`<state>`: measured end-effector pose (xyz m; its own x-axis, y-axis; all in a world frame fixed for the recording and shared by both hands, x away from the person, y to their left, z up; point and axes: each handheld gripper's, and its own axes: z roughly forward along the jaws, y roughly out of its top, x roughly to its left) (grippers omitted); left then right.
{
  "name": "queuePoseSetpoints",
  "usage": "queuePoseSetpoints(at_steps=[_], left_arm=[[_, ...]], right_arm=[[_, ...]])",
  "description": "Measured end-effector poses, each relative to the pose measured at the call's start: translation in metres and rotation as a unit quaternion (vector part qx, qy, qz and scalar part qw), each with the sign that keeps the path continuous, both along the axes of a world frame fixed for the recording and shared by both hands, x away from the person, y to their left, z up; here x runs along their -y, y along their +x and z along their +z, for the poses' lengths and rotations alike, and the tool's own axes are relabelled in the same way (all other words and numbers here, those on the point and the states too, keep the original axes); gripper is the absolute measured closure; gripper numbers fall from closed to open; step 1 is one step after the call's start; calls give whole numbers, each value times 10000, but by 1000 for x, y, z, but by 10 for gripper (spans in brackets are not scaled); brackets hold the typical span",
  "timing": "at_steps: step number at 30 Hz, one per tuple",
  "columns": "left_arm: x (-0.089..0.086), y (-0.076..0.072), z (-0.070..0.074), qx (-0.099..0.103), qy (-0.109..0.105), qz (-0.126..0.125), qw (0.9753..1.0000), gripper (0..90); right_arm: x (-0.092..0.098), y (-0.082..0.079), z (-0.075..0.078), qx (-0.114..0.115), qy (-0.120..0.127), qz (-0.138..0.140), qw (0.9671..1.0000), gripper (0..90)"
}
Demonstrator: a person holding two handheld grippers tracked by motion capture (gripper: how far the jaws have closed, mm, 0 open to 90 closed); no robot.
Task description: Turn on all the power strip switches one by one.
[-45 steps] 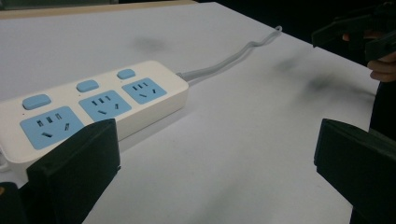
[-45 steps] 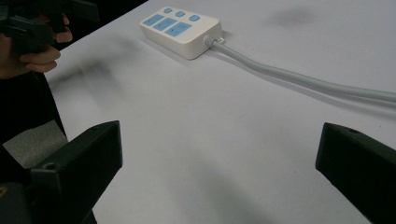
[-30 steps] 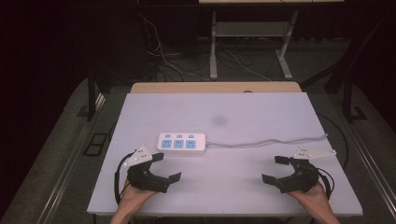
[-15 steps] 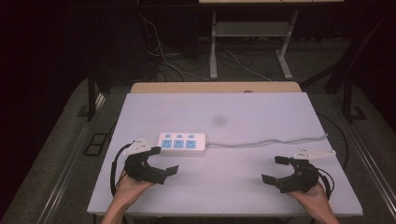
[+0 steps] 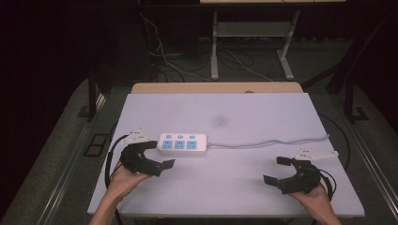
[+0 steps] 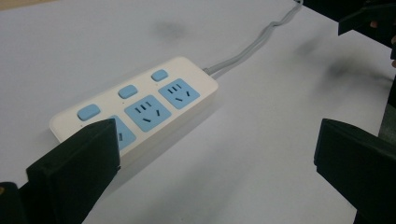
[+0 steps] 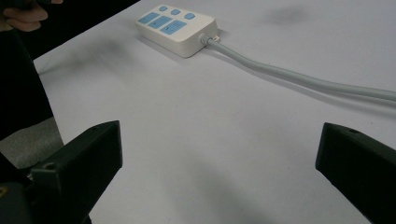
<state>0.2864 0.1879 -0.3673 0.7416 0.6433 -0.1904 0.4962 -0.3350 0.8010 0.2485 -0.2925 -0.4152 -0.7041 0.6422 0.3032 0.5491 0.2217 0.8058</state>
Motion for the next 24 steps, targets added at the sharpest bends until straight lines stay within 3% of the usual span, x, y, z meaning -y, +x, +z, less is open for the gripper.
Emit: queuePoseSetpoints(at_steps=[24], left_arm=[[-7, 37, 25, -133, 485, -27, 9987, 0]], right_arm=[[0, -1, 2, 121, 28, -85, 9999, 4]])
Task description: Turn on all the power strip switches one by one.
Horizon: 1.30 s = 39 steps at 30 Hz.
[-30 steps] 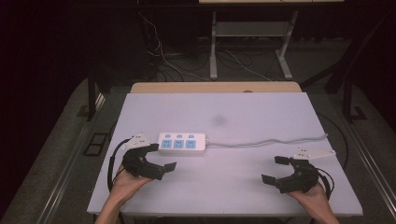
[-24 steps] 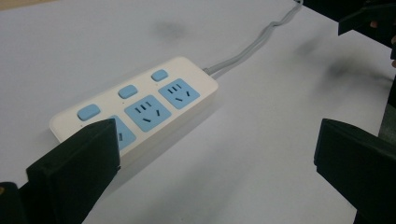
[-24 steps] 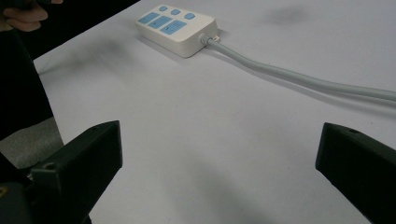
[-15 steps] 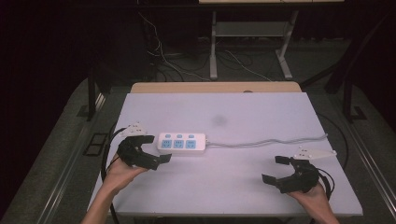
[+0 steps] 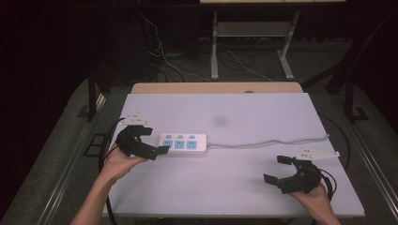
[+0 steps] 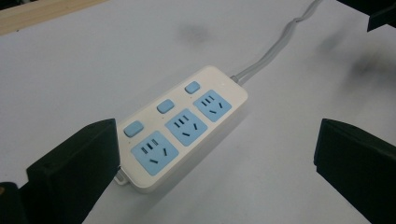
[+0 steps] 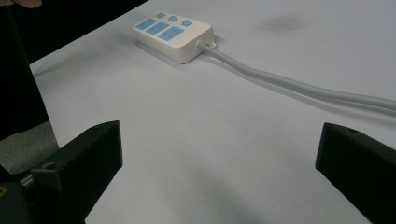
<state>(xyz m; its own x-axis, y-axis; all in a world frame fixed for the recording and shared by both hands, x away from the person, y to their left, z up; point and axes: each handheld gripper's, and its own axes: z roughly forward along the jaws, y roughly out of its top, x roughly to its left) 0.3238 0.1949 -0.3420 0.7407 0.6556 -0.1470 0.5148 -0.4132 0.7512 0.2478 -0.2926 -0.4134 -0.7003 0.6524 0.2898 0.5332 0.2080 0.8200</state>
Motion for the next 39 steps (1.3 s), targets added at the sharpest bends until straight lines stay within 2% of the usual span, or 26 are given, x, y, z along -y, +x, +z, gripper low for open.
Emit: queuePoseSetpoints(at_steps=[8, 16, 27, 29, 33, 34, 37, 38, 39], left_arm=[[1, 16, 2, -161, 313, -76, 9994, 0], [1, 30, 1, -278, 541, -87, 9981, 18], [3, 47, -1, -358, 686, -57, 9970, 75], [3, 49, -1, -339, 663, -40, 9972, 145], [5, 52, -3, -333, 651, -34, 9973, 200], [5, 53, -4, -327, 702, -41, 9970, 264], [6, 56, -6, -319, 680, -14, 9972, 327], [6, 58, -7, -296, 708, 9, 9971, 403], [5, 59, -8, -288, 717, 42, 9970, 434]], right_arm=[[0, 0, 0, 11, -7, -13, 10000, 4], [0, 0, 0, 25, -11, -12, 10000, 4], [1, 0, -1, 36, -21, -12, 10000, 4], [1, 0, -1, 42, -15, -16, 10000, 4], [2, 0, -1, 57, -4, -18, 10000, 4], [1, 0, -1, 63, -10, -15, 10000, 4], [1, 0, -1, 60, -16, -14, 10000, 4], [1, 0, -1, 60, -19, -19, 10000, 4], [1, 0, -1, 59, -15, -19, 10000, 4]])
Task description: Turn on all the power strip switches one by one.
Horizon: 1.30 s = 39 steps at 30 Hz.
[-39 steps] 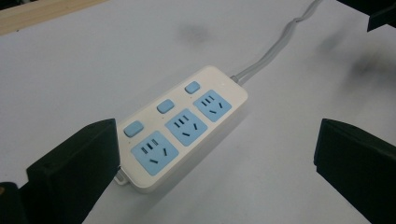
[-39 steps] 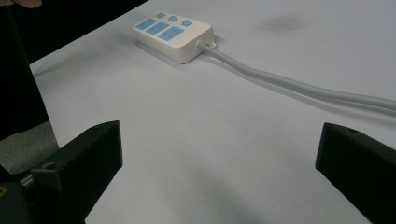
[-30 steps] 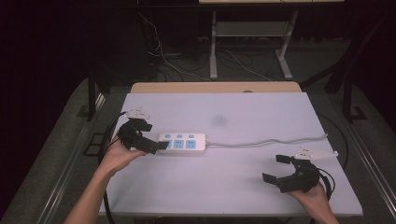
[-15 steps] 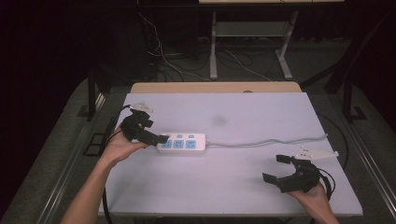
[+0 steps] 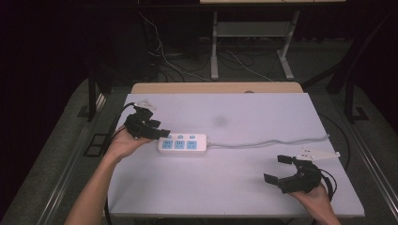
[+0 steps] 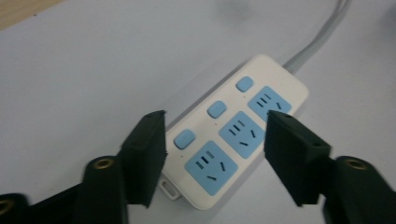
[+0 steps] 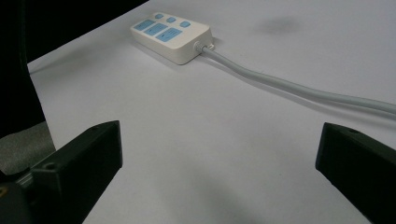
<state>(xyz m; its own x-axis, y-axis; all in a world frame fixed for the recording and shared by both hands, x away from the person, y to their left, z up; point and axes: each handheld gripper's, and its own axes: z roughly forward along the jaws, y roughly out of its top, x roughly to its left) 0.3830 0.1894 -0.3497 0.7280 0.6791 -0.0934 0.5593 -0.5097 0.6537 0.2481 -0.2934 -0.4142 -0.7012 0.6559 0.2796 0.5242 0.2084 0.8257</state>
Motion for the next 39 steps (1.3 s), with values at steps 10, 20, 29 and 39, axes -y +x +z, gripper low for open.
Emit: queuePoseSetpoints(at_steps=[10, 20, 29, 39], left_arm=[[-2, 13, -8, -85, -167, 19, 9998, 824], [0, 24, -21, -237, -63, 86, 9997, 894], [3, 29, -30, -211, -16, 129, 9997, 894], [12, 30, -44, -238, 157, 120, 9995, 896]], right_arm=[[1, 0, 0, 9, -1, 0, 10000, 4], [1, 0, -1, 2, 1, 5, 10000, 4], [1, 0, -1, 14, -2, 15, 10000, 4], [1, 0, -1, 18, -7, 28, 10000, 4]])
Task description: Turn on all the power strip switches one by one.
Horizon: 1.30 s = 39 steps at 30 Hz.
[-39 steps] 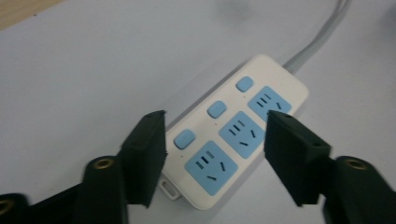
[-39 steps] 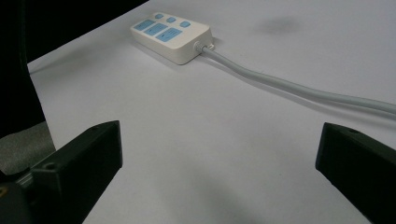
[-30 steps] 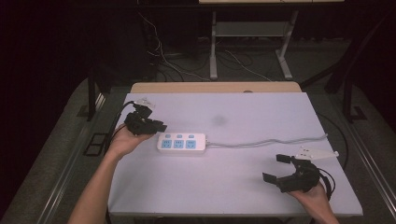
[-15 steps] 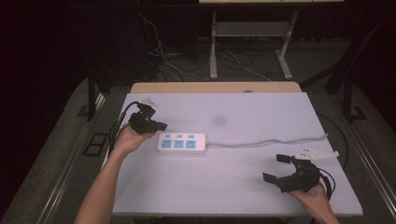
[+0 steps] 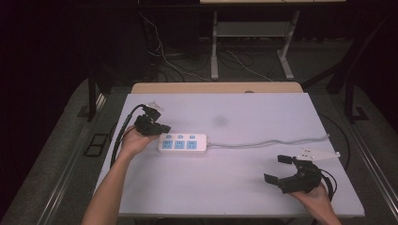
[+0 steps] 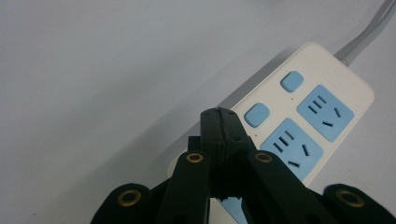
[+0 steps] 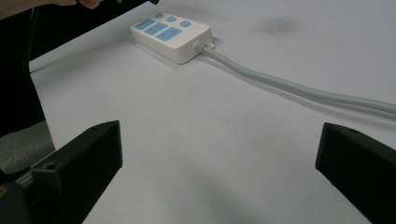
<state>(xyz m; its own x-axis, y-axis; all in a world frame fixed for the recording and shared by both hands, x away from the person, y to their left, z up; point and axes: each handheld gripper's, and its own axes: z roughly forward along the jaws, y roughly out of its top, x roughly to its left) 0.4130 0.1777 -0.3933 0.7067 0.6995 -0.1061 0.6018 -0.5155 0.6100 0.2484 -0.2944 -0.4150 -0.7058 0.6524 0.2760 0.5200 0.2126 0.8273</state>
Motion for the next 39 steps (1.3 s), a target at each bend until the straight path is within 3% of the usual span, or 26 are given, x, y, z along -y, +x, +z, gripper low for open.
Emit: queuePoseSetpoints(at_steps=[6, 12, 15, 19, 24, 30, 33, 35, 39], left_arm=[[0, 0, -7, -42, 54, -1, 10000, 896], [-1, 0, -12, -65, 14, 28, 10000, 896], [-3, -1, -13, -102, -119, 69, 9999, 896], [-2, -1, -15, -64, -67, 24, 10000, 898], [-8, 0, -19, -158, -346, 117, 9992, 900], [-4, 0, -18, -107, -148, 66, 9998, 900], [-9, 2, -20, -273, -388, 145, 9988, 900], [-11, 2, -21, -281, -459, 166, 9984, 900], [-7, 0, -19, -189, -292, 150, 9993, 900]], right_arm=[[1, 0, 0, 6, -11, 0, 10000, 4], [1, 0, 0, -22, 21, 1, 10000, 4], [2, 1, 0, -53, 99, -30, 9999, 4], [3, 1, 0, -42, 87, -35, 9999, 4], [2, 1, 0, -17, 68, -24, 10000, 4], [4, 1, 1, 4, 81, -49, 10000, 5], [6, 1, 2, 15, 102, -66, 9999, 5], [7, 1, 2, 27, 98, -82, 9999, 4], [9, 0, 2, 34, 113, -112, 9999, 5]])
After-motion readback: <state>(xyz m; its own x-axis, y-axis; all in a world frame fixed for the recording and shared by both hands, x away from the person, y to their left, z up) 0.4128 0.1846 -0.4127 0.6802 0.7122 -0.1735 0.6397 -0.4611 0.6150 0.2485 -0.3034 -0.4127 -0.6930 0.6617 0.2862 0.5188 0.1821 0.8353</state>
